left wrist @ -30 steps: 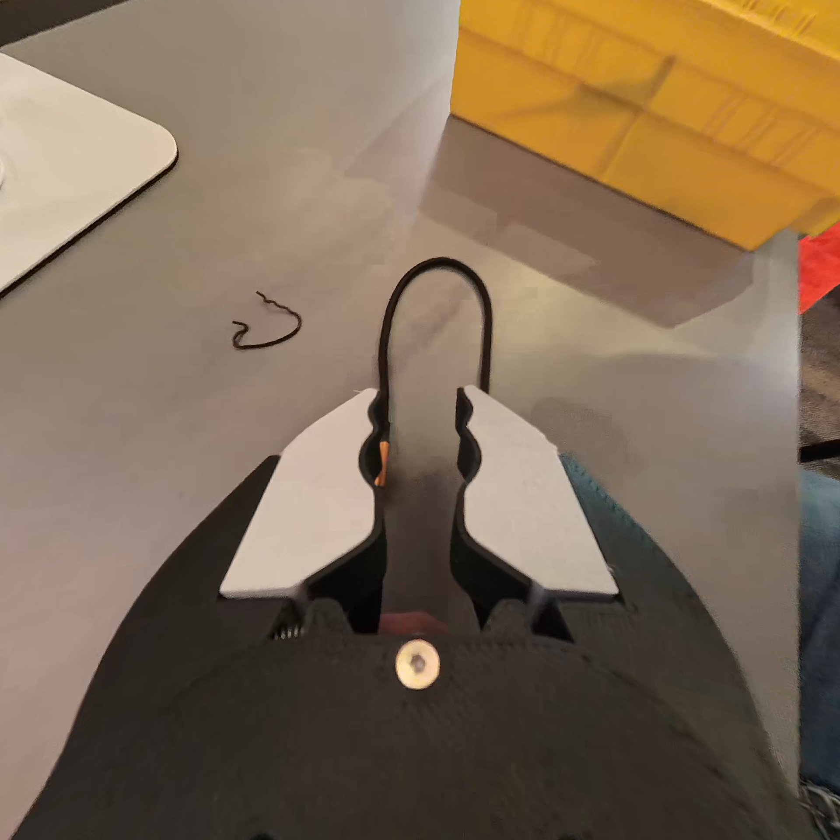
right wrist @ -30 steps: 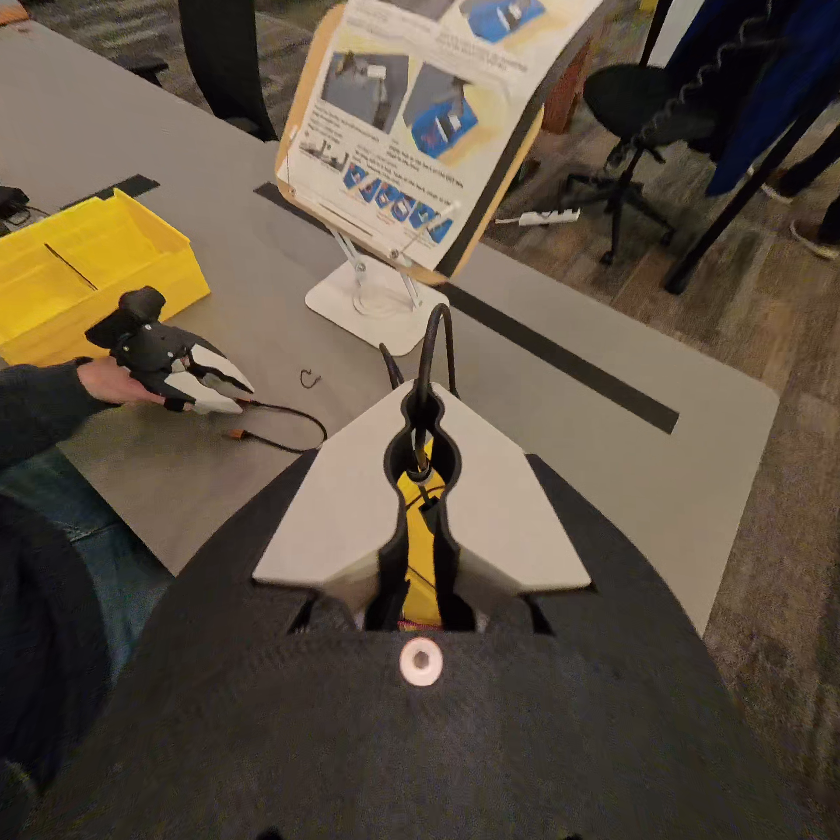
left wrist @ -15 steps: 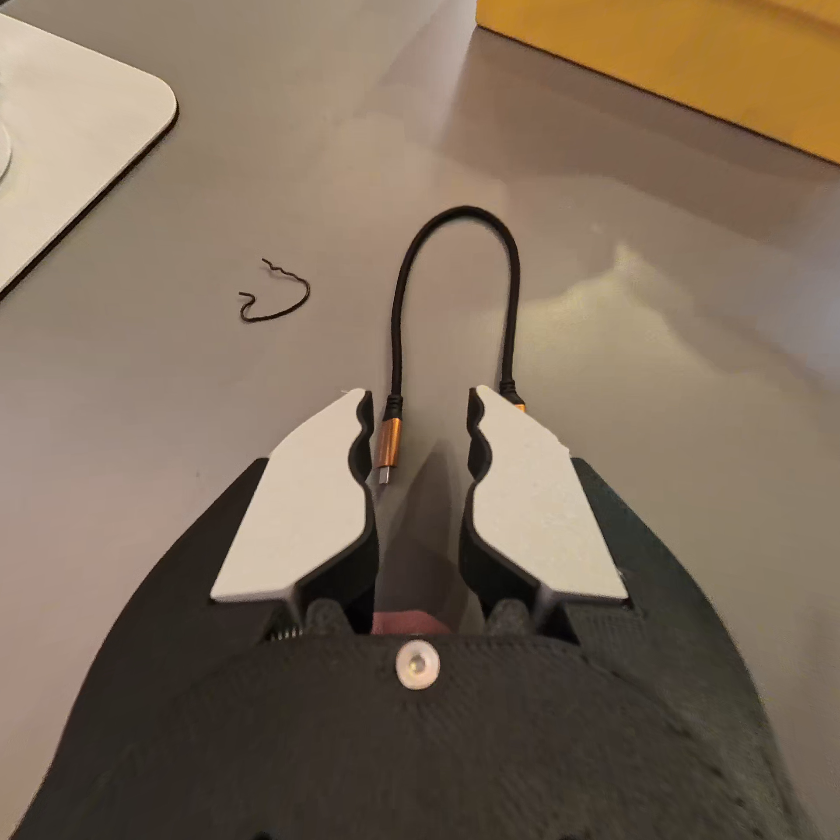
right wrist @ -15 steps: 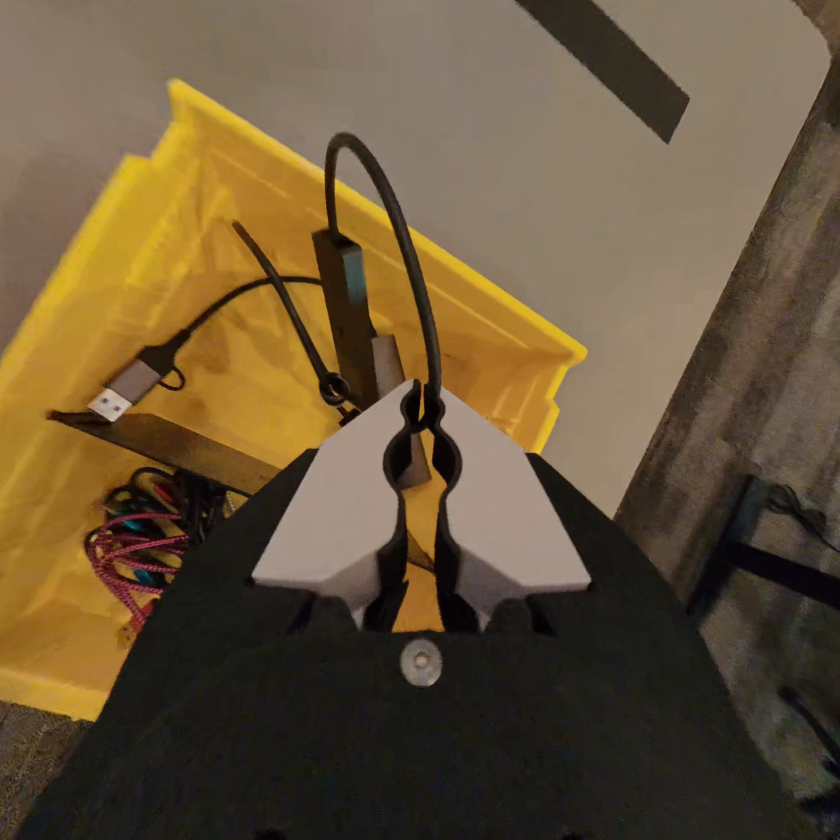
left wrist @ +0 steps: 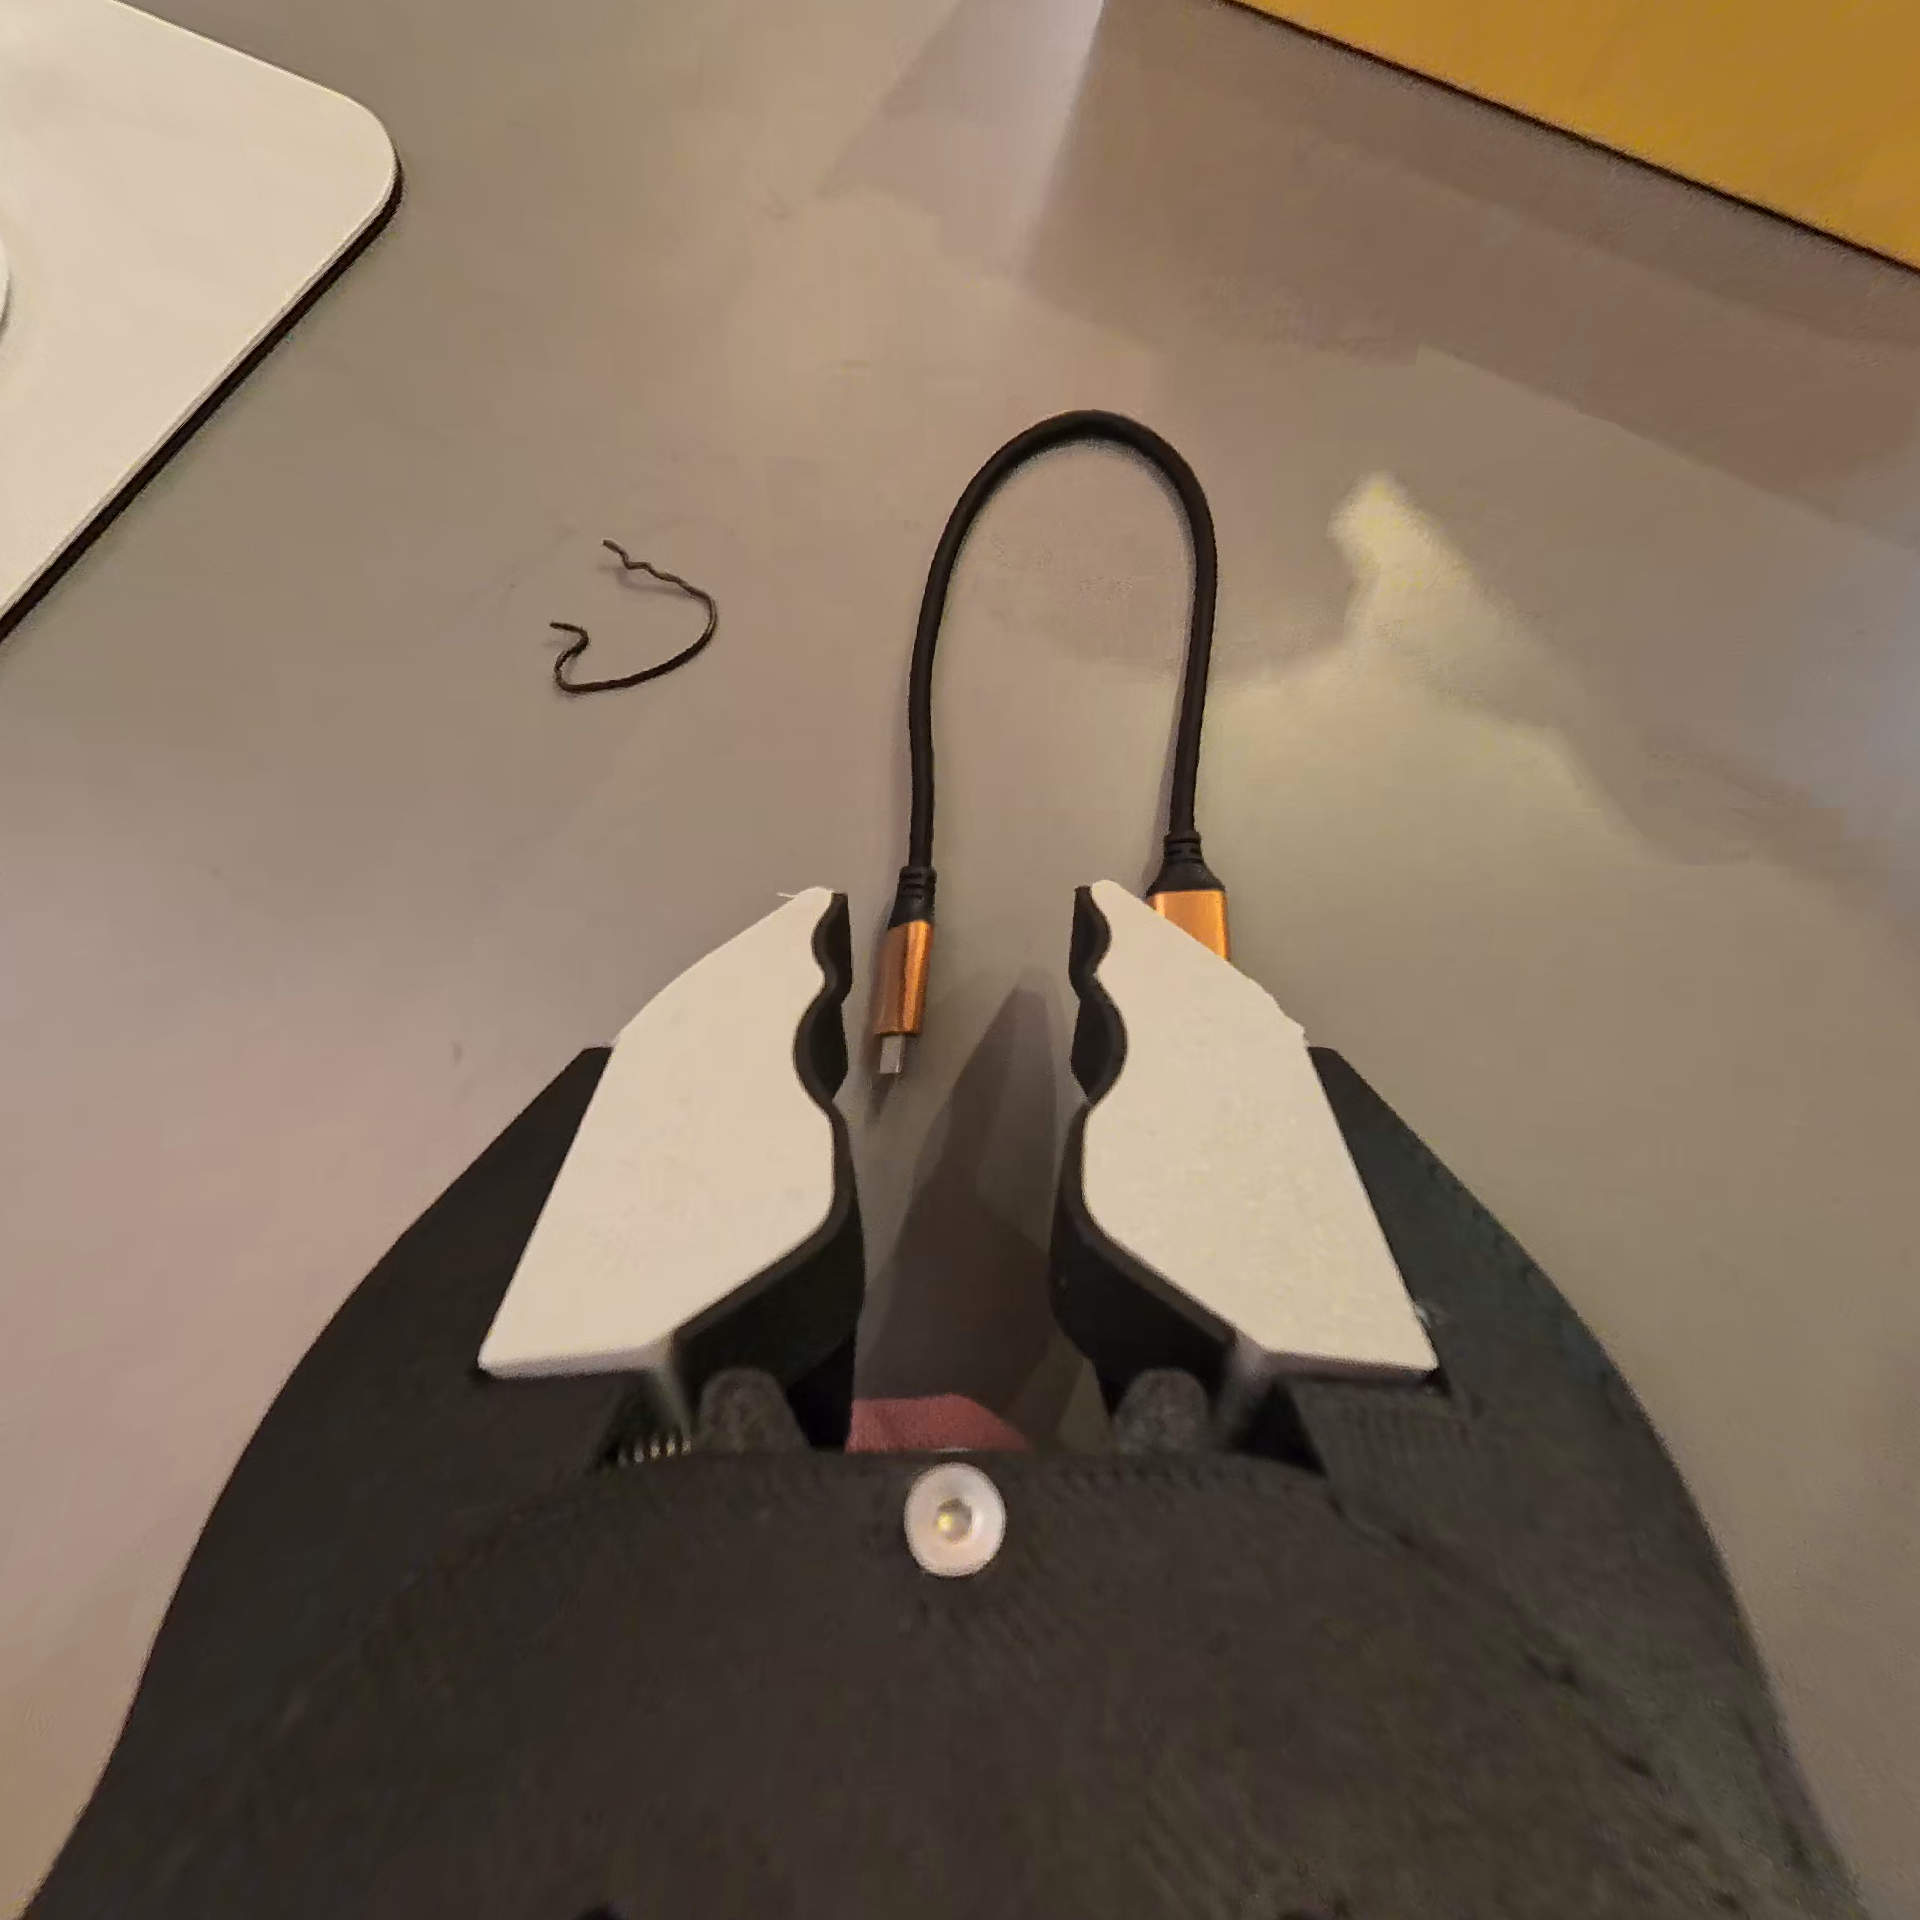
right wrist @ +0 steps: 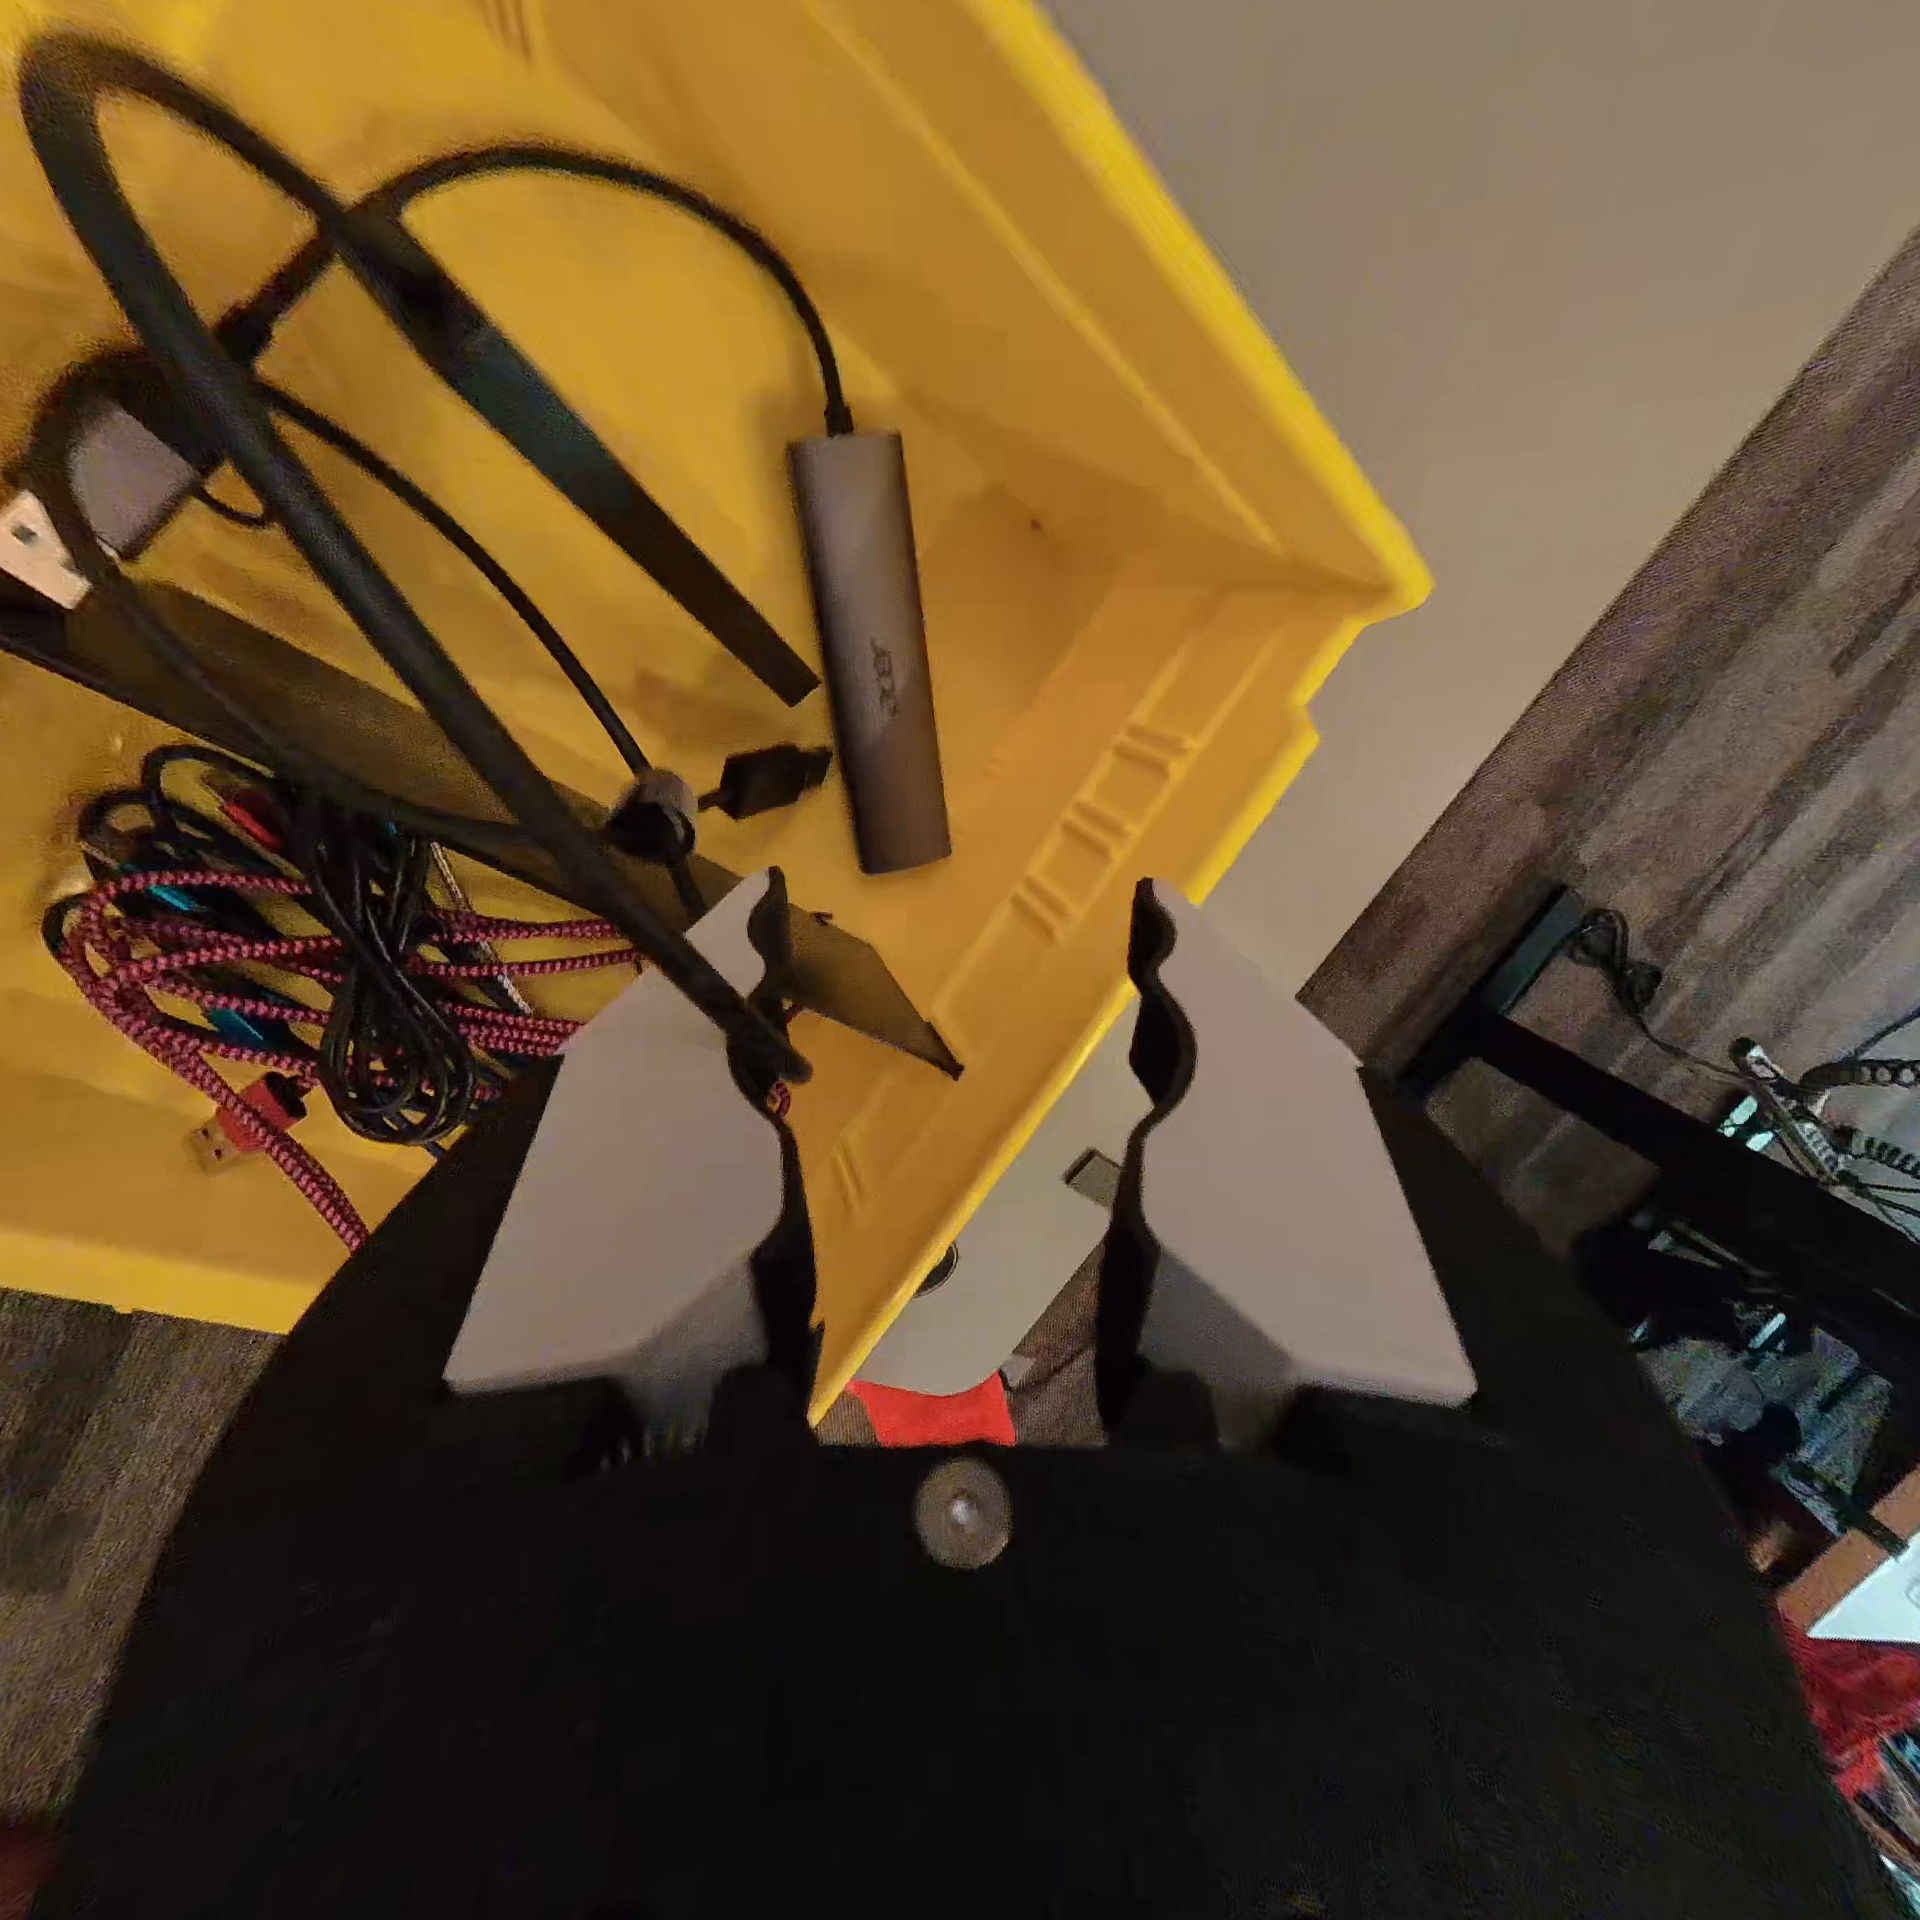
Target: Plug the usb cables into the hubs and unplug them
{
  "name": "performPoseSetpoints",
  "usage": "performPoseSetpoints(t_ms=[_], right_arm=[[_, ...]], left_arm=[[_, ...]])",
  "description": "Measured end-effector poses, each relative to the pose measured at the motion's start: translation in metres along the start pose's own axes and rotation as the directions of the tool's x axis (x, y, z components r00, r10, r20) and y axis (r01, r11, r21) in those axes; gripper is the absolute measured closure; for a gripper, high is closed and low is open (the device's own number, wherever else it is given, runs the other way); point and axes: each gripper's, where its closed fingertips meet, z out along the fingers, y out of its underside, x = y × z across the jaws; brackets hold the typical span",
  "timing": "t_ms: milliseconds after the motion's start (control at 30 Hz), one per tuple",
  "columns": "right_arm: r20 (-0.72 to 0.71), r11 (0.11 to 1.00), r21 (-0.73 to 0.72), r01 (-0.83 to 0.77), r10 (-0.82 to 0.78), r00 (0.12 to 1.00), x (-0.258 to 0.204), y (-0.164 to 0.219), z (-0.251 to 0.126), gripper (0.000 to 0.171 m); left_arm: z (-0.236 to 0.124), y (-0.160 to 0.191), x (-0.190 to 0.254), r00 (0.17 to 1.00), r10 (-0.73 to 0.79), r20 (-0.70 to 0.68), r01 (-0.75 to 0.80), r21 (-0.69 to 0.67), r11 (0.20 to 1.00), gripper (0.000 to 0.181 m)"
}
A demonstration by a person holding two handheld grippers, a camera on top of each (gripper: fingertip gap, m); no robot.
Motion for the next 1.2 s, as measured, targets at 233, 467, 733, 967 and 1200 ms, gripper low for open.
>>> performPoseSetpoints(t_ms=[233, 467, 733, 967, 1200], right_arm=[[0.018, 0.954, 0.293, -0.067, 0.065, 0.998, -0.002, -0.035, -0.085, 0.096], [0.017, 0.850, 0.520, 0.084, -0.108, 0.994, -0.076, -0.083, -0.152, 0.122], [0.179, 0.814, 0.569, 0.120, -0.265, 0.947, -0.246, -0.179, -0.108, 0.155], [0.263, 0.945, 0.328, 0.013, -0.104, 0.959, -0.252, -0.197, 0.023, 0.151], [0.271, 0.934, 0.354, -0.045, -0.056, 0.961, -0.250, -0.195, 0.041, 0.170]], left_arm=[[-0.006, -0.002, -0.002, 1.000, -0.017, -0.002, 0.017, 0.019, 1.000, 0.140], [-0.006, 0.002, -0.001, 1.000, -0.025, 0.002, 0.025, 0.014, 1.000, 0.140], [-0.008, 0.007, 0.002, 1.000, -0.028, 0.010, 0.028, 0.009, 1.000, 0.141], [-0.015, 0.007, 0.001, 0.999, -0.042, 0.023, 0.041, 0.039, 0.998, 0.143], [-0.014, 0.006, 0.002, 0.999, -0.033, 0.010, 0.033, 0.042, 0.999, 0.143]])
